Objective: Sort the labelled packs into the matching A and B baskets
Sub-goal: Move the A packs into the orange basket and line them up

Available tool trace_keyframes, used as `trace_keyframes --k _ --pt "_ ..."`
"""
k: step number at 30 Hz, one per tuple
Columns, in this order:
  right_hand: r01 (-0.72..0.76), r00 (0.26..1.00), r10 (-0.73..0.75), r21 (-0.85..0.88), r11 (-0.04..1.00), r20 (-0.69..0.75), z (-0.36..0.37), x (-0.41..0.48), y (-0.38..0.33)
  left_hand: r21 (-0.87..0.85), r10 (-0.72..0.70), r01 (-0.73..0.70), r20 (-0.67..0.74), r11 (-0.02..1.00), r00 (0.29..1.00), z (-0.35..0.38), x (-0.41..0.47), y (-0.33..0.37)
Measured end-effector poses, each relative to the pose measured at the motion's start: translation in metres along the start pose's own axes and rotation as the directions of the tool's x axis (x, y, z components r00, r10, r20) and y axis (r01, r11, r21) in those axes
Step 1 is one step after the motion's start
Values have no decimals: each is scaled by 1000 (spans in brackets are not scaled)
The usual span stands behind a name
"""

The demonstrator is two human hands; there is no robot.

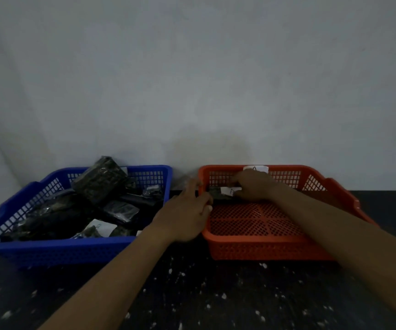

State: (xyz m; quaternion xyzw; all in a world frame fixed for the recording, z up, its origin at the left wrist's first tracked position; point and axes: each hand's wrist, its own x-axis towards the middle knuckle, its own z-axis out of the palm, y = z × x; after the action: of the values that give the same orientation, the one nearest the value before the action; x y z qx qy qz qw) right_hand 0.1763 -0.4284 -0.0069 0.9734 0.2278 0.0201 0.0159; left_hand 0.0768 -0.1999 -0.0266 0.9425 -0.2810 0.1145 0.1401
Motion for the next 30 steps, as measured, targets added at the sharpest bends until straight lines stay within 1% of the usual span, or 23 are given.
trace_keyframes --k 3,5,7,9,10,12,13,14,16,17,18,19,20,21,23,24,25,26,27,28,30 --pt "-24 1000 24 -8 1000 -19 -4 -3 -7 -85 -37 36 -9 996 999 -1 -1 -1" --pt "-30 997 33 40 999 -66 -8 -10 -20 -239 -92 76 -57 968 994 -3 -2 1" --pt "-13 982 38 134 991 -185 -15 -19 -40 -439 -181 86 -181 894 967 -15 -3 4" --pt "64 935 27 243 968 -353 -21 -33 -66 -587 -261 43 -292 809 920 -32 -7 4" --pt "116 903 26 300 947 -429 -23 -40 -85 -631 -284 21 -319 776 904 -42 -15 -2" --pt "199 849 53 411 890 -526 -22 -56 -128 -695 -329 28 -305 719 894 -58 -36 -21" --pt "241 836 56 458 856 -545 -22 -63 -152 -705 -363 57 -293 707 884 -66 -49 -35" --pt "276 840 42 492 825 -541 -20 -68 -174 -695 -407 96 -297 712 864 -72 -63 -50" --pt "311 862 -3 524 793 -507 -12 -67 -209 -593 -503 214 -378 776 777 -82 -86 -83" --pt "309 874 -9 541 783 -485 -7 -63 -220 -517 -538 291 -427 805 727 -87 -95 -98" --pt "294 885 3 565 771 -466 -3 -57 -230 -459 -563 360 -457 813 689 -93 -101 -113" --pt "273 890 34 592 759 -455 1 -52 -237 -434 -595 419 -454 798 663 -97 -104 -128" --pt "252 886 78 615 747 -457 5 -48 -243 -435 -644 482 -409 761 647 -101 -104 -142" --pt "239 870 128 635 735 -475 11 -44 -247 -441 -698 551 -326 709 638 -104 -103 -154" --pt "243 813 220 657 714 -539 24 -41 -253 -447 -779 670 -108 594 618 -107 -96 -170" --pt "242 789 267 678 694 -554 30 -41 -255 -448 -795 708 -11 547 607 -107 -92 -175" --pt "229 776 324 721 654 -541 36 -41 -258 -439 -788 725 59 530 612 -107 -88 -178" --pt "210 775 381 774 597 -505 39 -41 -259 -417 -768 724 89 550 635 -106 -85 -181" --pt "194 783 418 819 540 -461 41 -41 -260 -396 -750 711 79 581 657 -105 -83 -183" --pt "187 791 430 842 506 -434 43 -41 -260 -393 -744 693 30 605 667 -102 -83 -185" --pt "205 801 411 844 495 -436 46 -41 -258 -468 -734 619 -100 630 672 -97 -87 -186"
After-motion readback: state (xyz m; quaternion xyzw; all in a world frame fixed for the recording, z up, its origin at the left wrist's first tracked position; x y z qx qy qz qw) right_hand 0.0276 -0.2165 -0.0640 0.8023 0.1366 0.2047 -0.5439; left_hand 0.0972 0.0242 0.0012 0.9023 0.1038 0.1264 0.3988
